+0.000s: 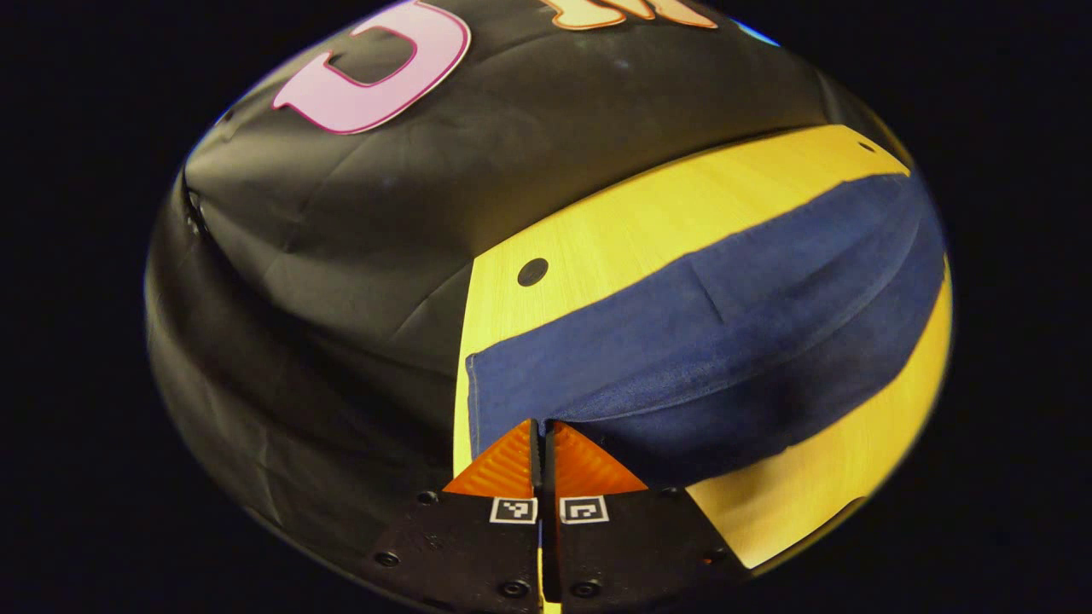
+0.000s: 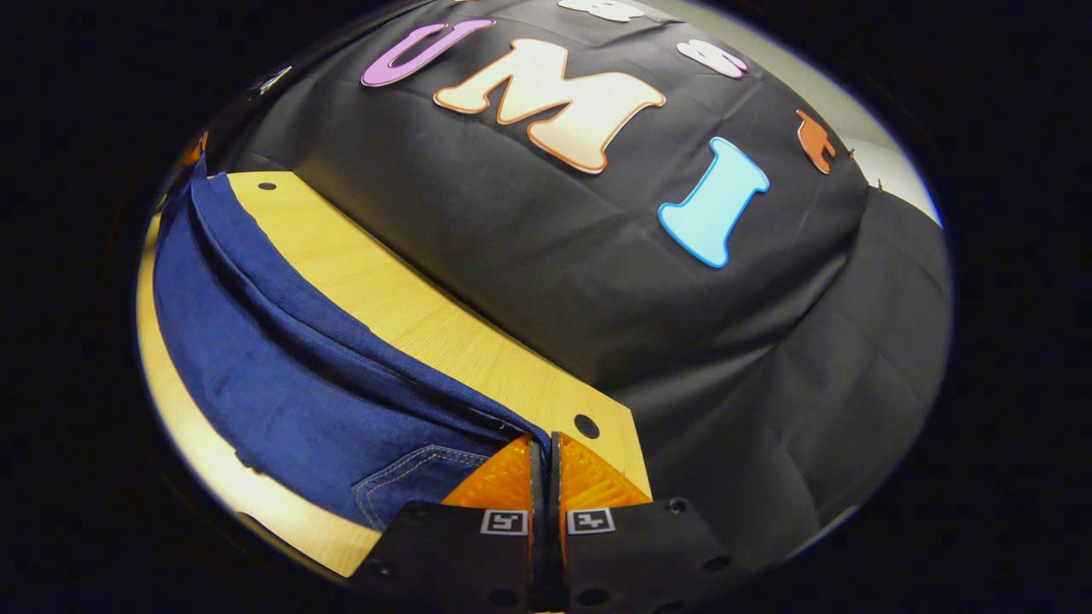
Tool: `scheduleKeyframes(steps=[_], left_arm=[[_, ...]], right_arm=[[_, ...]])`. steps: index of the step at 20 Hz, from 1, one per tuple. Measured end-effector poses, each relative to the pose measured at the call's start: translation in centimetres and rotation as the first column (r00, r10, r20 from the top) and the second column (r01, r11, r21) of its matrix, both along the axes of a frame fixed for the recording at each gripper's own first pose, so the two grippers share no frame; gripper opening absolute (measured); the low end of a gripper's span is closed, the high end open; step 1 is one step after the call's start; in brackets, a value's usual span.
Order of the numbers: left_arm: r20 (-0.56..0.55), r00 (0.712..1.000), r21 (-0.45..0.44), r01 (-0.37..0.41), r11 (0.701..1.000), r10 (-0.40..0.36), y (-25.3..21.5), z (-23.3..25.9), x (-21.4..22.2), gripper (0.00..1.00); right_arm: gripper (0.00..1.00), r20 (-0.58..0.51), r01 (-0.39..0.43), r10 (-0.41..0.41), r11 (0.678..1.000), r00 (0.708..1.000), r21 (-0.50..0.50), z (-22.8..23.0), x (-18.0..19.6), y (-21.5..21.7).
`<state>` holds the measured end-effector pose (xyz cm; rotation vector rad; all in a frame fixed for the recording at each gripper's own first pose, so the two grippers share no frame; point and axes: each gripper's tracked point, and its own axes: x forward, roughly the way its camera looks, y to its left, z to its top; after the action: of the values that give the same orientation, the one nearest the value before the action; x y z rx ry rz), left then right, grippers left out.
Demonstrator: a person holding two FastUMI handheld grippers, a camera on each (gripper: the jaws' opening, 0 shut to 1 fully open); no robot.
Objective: Grasp the waist and the cuffs of the jeans and fold them to make the two legs overlap; first hold the waist and fold one-third of the jeans toward the cuffs, then hold the cuffs and fold the remaining one-third in the same direction to finish folding.
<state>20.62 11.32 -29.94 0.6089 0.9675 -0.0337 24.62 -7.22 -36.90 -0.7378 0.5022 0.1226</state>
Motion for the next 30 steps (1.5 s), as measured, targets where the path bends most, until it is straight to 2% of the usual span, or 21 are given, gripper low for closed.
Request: scheduleKeyframes(steps=[4,6,7,8,9,10,11,14,16,17,19,20,21,22,24,26,27,30], left_arm=[[0.002,0.997,-0.015,-0.074,0.997,0.074,-0.4,-3.7,2.9,0.0],[0.048,0.994,-0.006,-0.1,0.995,0.101,-0.4,-4.1,3.5,0.0],[0.066,0.989,-0.043,-0.126,0.991,0.129,-1.0,-4.0,3.5,0.0],[0.094,0.984,-0.09,-0.146,0.985,0.154,-1.9,-3.5,3.2,0.33],[0.14,0.973,-0.132,-0.163,0.978,0.181,-4.7,0.3,3.5,0.67],[0.187,0.962,-0.189,-0.165,0.968,0.2,-3.9,-1.1,3.4,1.0],[0.243,0.946,-0.243,-0.156,0.957,0.215,-4.8,0.8,3.3,0.95],[0.399,0.898,-0.361,-0.031,0.932,0.184,-7.1,7.9,3.2,0.95],[0.474,0.872,-0.359,0.065,0.931,0.122,-8.8,12.5,2.2,0.95],[0.501,0.859,-0.356,0.1,0.929,0.1,-9.7,14.5,1.5,0.95],[0.535,0.842,-0.369,0.16,0.915,0.069,-11.3,17.7,-0.6,0.95],[0.551,0.833,-0.377,0.186,0.907,0.058,-11.8,18.9,-1.7,0.95],[0.57,0.82,-0.379,0.208,0.902,0.05,-12.4,20.0,-2.6,1.0],[0.585,0.81,-0.391,0.228,0.892,0.05,-12.9,20.9,-3.3,0.95],[0.618,0.784,-0.42,0.26,0.869,0.064,-13.7,22.8,-4.3,0.95],[0.617,0.785,-0.44,0.285,0.852,0.055,-15.1,23.7,-6.7,0.95],[0.618,0.784,-0.441,0.294,0.848,0.05,-15.5,24.0,-7.4,0.95],[0.636,0.77,-0.45,0.314,0.836,0.052,-16.0,25.1,-9.0,0.95]], right_arm=[[0.02,-0.078,0.007,-0.006,1.0,0.997,0.011,-5.7,2.9,-0.2],[0.08,-0.062,0.022,-0.022,1.0,0.998,0.003,-5.5,3.0,-0.4],[0.39,-0.043,0.023,-0.022,0.999,0.999,0.027,-4.9,3.2,-0.1],[0.69,-0.015,0.017,-0.016,0.998,1.0,0.064,-3.4,3.2,0.5],[1.0,0.033,0.005,-0.008,0.995,0.999,0.102,-1.5,3.1,0.8],[0.99,0.075,-0.005,-0.006,0.989,0.997,0.15,0.8,2.8,1.3],[0.99,0.107,-0.013,-0.009,0.978,0.994,0.207,3.0,1.9,1.7],[0.99,0.194,-0.034,-0.036,0.938,0.98,0.345,9.8,-1.2,3.4],[0.99,0.239,-0.041,-0.068,0.905,0.969,0.424,14.2,-3.7,4.4],[0.95,0.254,-0.039,-0.088,0.888,0.963,0.458,16.0,-5.0,4.9],[0.98,0.27,-0.02,-0.135,0.864,0.953,0.503,19.0,-7.2,5.0],[1.0,0.277,-0.015,-0.155,0.85,0.948,0.527,20.3,-8.2,5.3],[1.0,0.284,-0.008,-0.179,0.834,0.942,0.552,21.4,-9.4,5.7],[0.98,0.285,-0.005,-0.198,0.814,0.938,0.581,22.4,-10.4,6.0],[0.95,0.277,0.013,-0.235,0.783,0.932,0.622,23.5,-12.0,6.4],[1.0,0.274,0.018,-0.25,0.767,0.929,0.641,24.3,-13.5,6.5],[0.98,0.278,0.012,-0.251,0.762,0.927,0.648,24.9,-14.2,6.8],[1.0,0.301,-0.009,-0.244,0.764,0.922,0.645,26.3,-15.6,7.6]])
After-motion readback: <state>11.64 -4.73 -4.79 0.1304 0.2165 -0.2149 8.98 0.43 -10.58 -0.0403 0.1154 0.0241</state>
